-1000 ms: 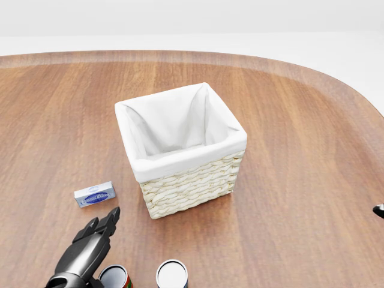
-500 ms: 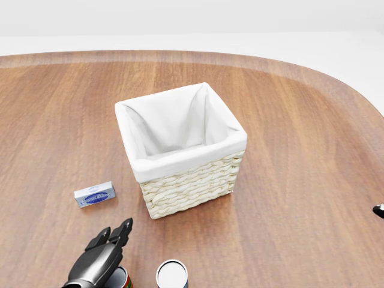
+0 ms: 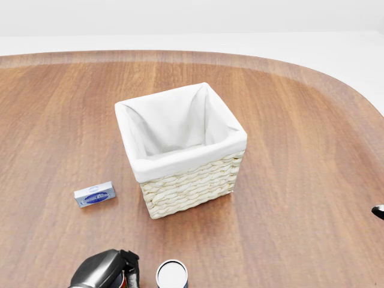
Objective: Pick up the tomato sauce, and put it in the basket.
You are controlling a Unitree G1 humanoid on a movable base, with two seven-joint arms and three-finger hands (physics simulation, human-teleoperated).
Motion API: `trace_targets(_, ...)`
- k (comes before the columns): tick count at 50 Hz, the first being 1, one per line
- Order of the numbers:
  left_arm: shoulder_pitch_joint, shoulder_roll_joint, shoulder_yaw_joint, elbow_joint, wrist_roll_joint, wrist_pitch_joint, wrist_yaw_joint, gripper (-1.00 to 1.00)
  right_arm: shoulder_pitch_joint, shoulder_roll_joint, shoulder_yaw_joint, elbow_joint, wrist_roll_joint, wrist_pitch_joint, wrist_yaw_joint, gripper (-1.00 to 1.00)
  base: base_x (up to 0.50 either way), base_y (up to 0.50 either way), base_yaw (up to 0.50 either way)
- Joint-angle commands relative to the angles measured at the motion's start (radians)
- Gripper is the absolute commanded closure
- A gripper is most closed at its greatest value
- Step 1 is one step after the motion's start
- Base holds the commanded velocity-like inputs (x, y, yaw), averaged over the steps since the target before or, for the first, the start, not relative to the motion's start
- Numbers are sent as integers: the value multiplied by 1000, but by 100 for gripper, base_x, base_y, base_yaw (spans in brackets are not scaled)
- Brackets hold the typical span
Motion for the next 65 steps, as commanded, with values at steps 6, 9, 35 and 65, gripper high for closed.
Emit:
trace_targets(6, 32, 1, 11, -118, 4, 32, -8, 100, -1, 1, 2, 4, -2, 0, 1, -100, 0, 0, 0)
trace_targets(9, 86, -3, 31, -318, 5, 78, -62, 100, -2, 2, 6, 9, -4, 0, 2, -100, 0, 0, 0)
trace_targets(35, -556, 55, 128, -677, 138, 175, -352, 99, -6, 2, 15, 4, -10, 0, -4, -100, 0, 0, 0)
trace_targets(65, -1374, -10, 20, 758, 145, 105, 453, 100, 0, -4, -2, -3, 27, 0, 10, -100, 0, 0, 0)
